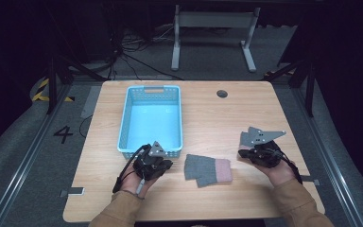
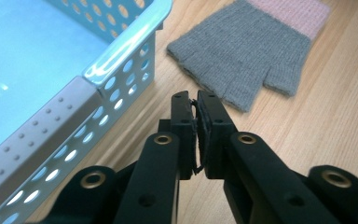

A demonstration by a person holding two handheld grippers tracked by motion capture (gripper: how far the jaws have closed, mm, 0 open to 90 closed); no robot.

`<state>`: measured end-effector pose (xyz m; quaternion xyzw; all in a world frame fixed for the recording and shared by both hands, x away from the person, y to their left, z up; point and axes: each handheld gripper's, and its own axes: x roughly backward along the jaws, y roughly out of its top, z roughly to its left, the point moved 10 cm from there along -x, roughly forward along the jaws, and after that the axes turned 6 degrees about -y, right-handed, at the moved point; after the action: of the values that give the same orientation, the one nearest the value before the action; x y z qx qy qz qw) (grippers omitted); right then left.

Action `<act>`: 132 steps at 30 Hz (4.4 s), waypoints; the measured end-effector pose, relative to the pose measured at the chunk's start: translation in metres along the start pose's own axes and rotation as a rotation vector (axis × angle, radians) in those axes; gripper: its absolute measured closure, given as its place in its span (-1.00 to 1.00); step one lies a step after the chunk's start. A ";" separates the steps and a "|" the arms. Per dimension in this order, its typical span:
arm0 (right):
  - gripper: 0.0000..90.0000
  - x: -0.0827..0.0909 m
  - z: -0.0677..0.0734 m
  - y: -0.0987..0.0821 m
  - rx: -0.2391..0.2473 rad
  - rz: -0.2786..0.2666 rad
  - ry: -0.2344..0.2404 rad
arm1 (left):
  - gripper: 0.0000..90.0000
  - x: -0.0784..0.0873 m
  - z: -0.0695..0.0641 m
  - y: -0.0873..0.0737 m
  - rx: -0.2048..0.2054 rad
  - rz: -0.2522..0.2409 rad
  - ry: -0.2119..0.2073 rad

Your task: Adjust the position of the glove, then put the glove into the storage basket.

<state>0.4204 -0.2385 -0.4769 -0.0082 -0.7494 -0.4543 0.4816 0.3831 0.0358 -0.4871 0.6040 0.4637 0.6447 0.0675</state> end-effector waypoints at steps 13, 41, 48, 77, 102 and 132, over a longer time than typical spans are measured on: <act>0.99 0.006 0.001 0.000 -0.017 -0.018 0.010 | 0.91 0.000 -0.009 0.010 -0.034 -0.015 -0.032; 1.00 -0.044 -0.025 0.002 -0.067 0.111 -0.027 | 0.81 -0.004 -0.011 0.009 -0.030 0.032 -0.074; 0.99 -0.048 -0.026 -0.003 -0.063 0.132 -0.032 | 0.80 -0.004 -0.011 0.009 -0.028 0.031 -0.071; 0.99 -0.023 -0.037 -0.042 -0.121 0.181 -0.079 | 0.79 -0.019 -0.018 0.031 -0.080 0.030 -0.118; 0.99 0.000 -0.055 -0.053 -0.200 0.142 -0.104 | 0.76 -0.024 -0.017 0.039 -0.082 0.026 -0.134; -0.10 -0.008 -0.125 -0.054 -0.420 0.099 -0.294 | 0.68 -0.006 -0.003 0.031 -0.017 -0.057 -0.070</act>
<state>0.4898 -0.3525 -0.5039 -0.2107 -0.6994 -0.5696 0.3768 0.3967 0.0126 -0.4696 0.6121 0.4725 0.6250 0.1073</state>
